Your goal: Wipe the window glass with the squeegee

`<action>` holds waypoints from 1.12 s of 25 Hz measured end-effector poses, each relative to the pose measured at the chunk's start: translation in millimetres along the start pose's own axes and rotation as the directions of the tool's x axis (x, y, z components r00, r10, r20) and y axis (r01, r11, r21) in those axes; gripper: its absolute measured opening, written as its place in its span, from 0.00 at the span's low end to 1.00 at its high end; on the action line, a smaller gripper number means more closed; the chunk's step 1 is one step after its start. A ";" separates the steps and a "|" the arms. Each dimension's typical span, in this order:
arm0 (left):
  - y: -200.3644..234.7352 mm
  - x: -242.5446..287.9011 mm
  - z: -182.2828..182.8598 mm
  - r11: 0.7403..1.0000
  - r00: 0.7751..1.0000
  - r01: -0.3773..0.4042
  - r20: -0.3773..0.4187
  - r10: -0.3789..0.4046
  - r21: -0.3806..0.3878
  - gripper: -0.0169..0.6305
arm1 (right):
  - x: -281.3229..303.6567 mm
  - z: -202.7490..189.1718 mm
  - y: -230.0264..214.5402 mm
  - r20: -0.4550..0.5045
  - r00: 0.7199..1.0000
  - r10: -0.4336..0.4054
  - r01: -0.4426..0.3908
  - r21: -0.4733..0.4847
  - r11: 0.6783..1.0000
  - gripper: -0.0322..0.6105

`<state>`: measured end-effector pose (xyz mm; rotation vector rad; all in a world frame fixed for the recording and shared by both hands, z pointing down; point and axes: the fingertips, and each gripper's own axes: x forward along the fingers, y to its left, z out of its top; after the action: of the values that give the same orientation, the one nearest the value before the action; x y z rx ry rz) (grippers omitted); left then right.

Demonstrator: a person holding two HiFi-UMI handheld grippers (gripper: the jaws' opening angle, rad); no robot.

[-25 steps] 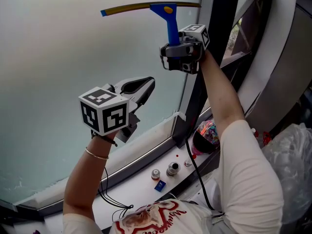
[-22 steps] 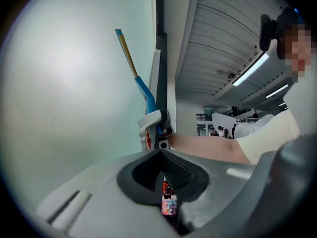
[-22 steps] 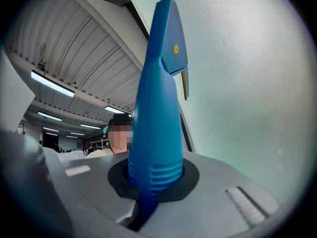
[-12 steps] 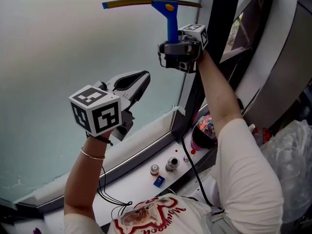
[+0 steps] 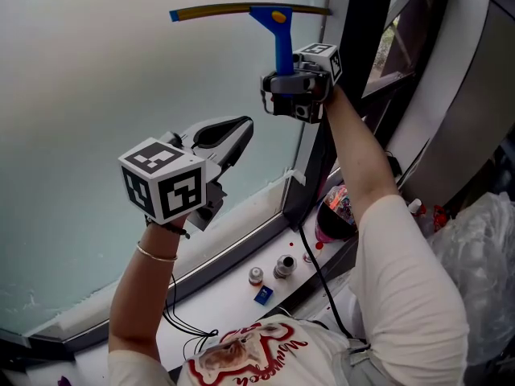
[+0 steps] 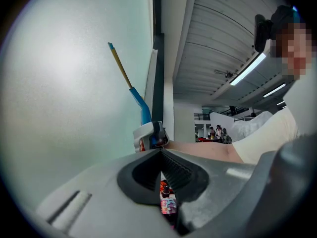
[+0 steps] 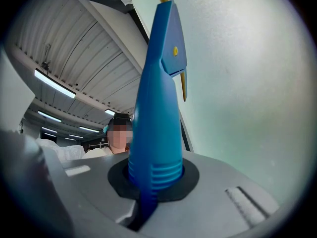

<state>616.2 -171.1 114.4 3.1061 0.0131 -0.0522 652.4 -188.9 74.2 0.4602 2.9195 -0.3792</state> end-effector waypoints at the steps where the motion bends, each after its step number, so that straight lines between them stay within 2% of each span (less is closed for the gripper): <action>1: -0.8 0.9 -0.4 1.000 1.000 0.004 0.002 -0.004 -0.005 0.03 | -1.0 -2.4 -0.4 0.001 1.000 -0.001 0.001 0.003 1.000 0.09; 6: -4.7 0.9 -7.2 0.999 1.000 0.029 0.004 -0.029 -0.033 0.03 | -2.6 -11.2 -0.5 0.011 1.000 0.007 -0.008 0.012 1.000 0.09; 10: -2.6 -8.8 -13.5 0.998 0.999 0.013 0.030 -0.011 -0.059 0.03 | -2.5 -20.3 -2.5 0.016 1.000 0.006 -0.007 0.026 1.000 0.09; 13: -5.5 -8.9 -26.5 1.000 1.000 -0.012 -0.014 0.012 -0.026 0.03 | -4.3 -27.9 -3.5 0.018 1.000 0.004 -0.004 0.034 0.999 0.09; 16: -13.8 -6.4 -35.6 1.000 0.999 0.000 -0.051 -0.001 -0.011 0.03 | -5.6 -33.3 -4.8 0.022 1.000 0.001 -0.002 0.033 0.999 0.09; 23: -13.2 -12.5 -36.6 0.996 1.000 0.007 -0.001 -0.007 -0.093 0.03 | -7.1 -41.6 -5.5 0.028 1.000 0.003 -0.004 0.025 1.000 0.09; 28: -7.0 -16.4 -35.8 0.995 1.000 -0.009 -0.005 0.008 -0.104 0.03 | -6.7 -44.0 -7.0 0.039 0.999 0.009 -0.010 0.014 1.000 0.09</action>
<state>600.9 -162.9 150.4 3.0020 0.0027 -0.0431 651.2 -185.2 119.1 0.4634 2.8777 -0.4039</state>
